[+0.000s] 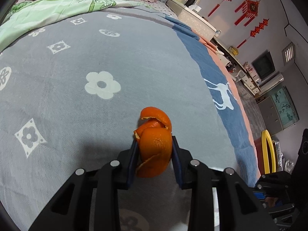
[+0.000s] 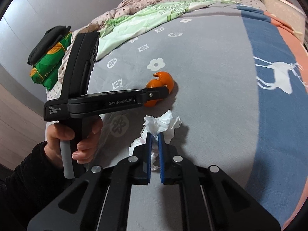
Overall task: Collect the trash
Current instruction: 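Carry the orange peel and white tissue over the yellow bin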
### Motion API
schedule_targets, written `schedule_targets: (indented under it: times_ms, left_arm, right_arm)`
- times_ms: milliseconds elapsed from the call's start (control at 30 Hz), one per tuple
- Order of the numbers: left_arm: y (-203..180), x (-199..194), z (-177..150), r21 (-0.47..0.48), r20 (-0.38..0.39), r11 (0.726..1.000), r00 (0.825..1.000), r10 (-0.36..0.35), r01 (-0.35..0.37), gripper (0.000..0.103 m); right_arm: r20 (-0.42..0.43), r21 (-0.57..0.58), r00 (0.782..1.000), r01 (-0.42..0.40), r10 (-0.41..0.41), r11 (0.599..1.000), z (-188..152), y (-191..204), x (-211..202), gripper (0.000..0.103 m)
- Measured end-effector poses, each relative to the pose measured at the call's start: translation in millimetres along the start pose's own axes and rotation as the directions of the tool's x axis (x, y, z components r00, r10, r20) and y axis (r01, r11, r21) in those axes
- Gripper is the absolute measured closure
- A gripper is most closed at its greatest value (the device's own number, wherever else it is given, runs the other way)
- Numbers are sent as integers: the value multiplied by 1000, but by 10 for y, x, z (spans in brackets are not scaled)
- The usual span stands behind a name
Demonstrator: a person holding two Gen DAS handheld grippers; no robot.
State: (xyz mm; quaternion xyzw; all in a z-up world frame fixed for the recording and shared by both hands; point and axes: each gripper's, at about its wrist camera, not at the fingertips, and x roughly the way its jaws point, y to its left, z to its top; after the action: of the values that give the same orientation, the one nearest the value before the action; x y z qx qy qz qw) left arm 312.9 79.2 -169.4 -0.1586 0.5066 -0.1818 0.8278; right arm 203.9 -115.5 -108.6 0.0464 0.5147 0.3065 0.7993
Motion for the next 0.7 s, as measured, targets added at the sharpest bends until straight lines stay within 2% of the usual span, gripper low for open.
schedule_targets:
  times_ms: [233,433,700]
  left_arm:
    - [-247,-233,-22,38,35,999,999,22,-23,73]
    - [-573,-402,-64,83,61,996,998,29,-34,73]
    - [-1337,-566,-146,191,90,982,996,-2,-15,73]
  right_arm:
    - [87,58,996,-13,8,998,-211,-201,-489,96]
    - [171,96,985,10,-27,995,-419,-413,-1005,96]
    - [307,179,947,40,-95,983,-659,-814,-1836,96]
